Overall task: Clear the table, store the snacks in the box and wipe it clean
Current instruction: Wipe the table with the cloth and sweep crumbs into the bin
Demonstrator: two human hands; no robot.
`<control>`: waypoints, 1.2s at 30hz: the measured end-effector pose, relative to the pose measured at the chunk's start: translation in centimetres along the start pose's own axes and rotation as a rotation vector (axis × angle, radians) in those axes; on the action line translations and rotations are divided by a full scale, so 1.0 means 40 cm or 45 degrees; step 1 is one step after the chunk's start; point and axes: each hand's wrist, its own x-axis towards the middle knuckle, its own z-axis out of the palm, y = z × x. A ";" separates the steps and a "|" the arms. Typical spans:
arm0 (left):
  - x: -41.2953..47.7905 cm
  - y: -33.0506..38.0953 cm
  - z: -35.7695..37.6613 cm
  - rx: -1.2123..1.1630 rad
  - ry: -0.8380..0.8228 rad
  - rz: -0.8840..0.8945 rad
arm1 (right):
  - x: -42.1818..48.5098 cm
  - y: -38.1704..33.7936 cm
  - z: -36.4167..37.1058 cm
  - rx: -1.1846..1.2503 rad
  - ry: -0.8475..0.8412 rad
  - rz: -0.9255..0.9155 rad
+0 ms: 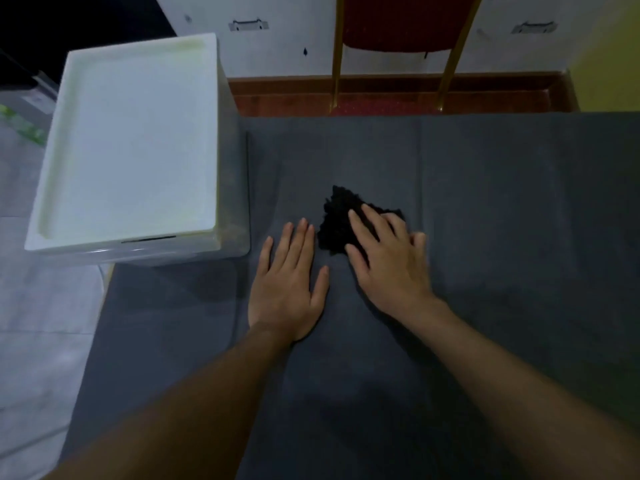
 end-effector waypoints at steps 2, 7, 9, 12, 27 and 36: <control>0.001 0.000 0.000 -0.008 0.002 0.002 | 0.043 0.046 -0.003 0.003 0.025 0.119; 0.003 0.002 -0.004 -0.018 -0.015 -0.005 | 0.271 0.084 -0.022 0.144 0.044 0.551; 0.004 0.002 -0.004 -0.025 -0.020 -0.016 | 0.333 0.049 -0.022 0.129 0.017 0.557; 0.003 0.002 -0.004 -0.025 -0.021 -0.013 | 0.321 -0.007 -0.016 0.087 -0.021 0.298; 0.007 0.001 -0.004 -0.022 -0.039 -0.002 | 0.351 0.010 -0.024 0.198 0.010 0.408; 0.005 -0.001 -0.002 -0.039 -0.012 0.009 | 0.130 0.100 -0.023 0.084 0.055 0.380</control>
